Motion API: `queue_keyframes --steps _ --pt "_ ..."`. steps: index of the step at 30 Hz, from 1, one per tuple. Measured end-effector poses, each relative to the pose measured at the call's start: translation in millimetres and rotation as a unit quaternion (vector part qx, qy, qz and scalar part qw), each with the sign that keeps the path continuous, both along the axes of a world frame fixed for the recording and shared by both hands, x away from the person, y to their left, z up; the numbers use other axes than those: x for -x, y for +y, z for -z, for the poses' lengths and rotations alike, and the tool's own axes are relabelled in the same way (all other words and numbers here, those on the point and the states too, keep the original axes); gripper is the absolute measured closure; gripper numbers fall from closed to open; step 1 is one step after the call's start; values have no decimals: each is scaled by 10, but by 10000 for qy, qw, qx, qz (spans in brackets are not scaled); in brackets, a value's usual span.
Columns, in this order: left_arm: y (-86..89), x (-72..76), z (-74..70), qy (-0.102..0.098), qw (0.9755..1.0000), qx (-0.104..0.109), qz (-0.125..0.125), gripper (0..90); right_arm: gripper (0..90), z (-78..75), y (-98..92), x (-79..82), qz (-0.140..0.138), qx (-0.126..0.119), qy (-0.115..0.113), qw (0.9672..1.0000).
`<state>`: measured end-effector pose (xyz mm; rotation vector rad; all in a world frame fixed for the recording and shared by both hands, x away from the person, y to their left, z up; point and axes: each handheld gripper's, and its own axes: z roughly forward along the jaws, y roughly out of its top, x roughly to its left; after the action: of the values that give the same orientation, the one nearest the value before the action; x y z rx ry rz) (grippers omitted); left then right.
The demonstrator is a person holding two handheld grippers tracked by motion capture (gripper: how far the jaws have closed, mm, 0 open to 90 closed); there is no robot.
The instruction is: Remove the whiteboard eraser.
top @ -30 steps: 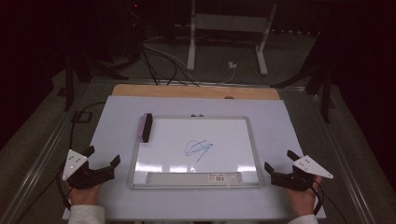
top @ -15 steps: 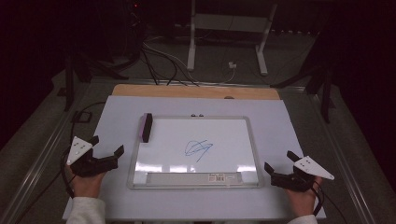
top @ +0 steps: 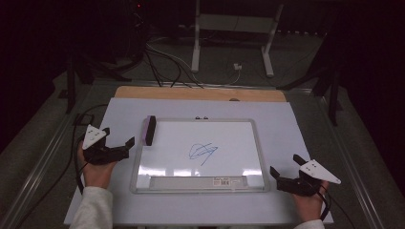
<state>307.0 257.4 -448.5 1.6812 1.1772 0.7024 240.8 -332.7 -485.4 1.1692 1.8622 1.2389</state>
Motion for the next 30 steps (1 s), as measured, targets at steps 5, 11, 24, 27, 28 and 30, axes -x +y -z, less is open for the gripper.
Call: queue_keyframes --steps 5,11,24,27,28,30 --pt "-61 -147 14 137 9999 -69 15 16 0 1 2 -1 -8 10 2 10000" --pt "-146 -295 45 300 9995 -79 54 27 0 4 -6 -3 5 -9 19 10000" --pt "-287 -479 147 600 9980 -16 170 51 0 8 -5 -8 -5 -7 28 10000" --pt "-295 -511 183 696 9974 22 175 57 0 11 -2 -10 -13 7 27 10000" --pt "-302 -519 191 722 9972 35 183 61 0 11 -1 -11 -19 10 28 10000" --pt "-323 -537 211 757 9969 68 194 66 0 12 2 -11 -19 13 39 10000"
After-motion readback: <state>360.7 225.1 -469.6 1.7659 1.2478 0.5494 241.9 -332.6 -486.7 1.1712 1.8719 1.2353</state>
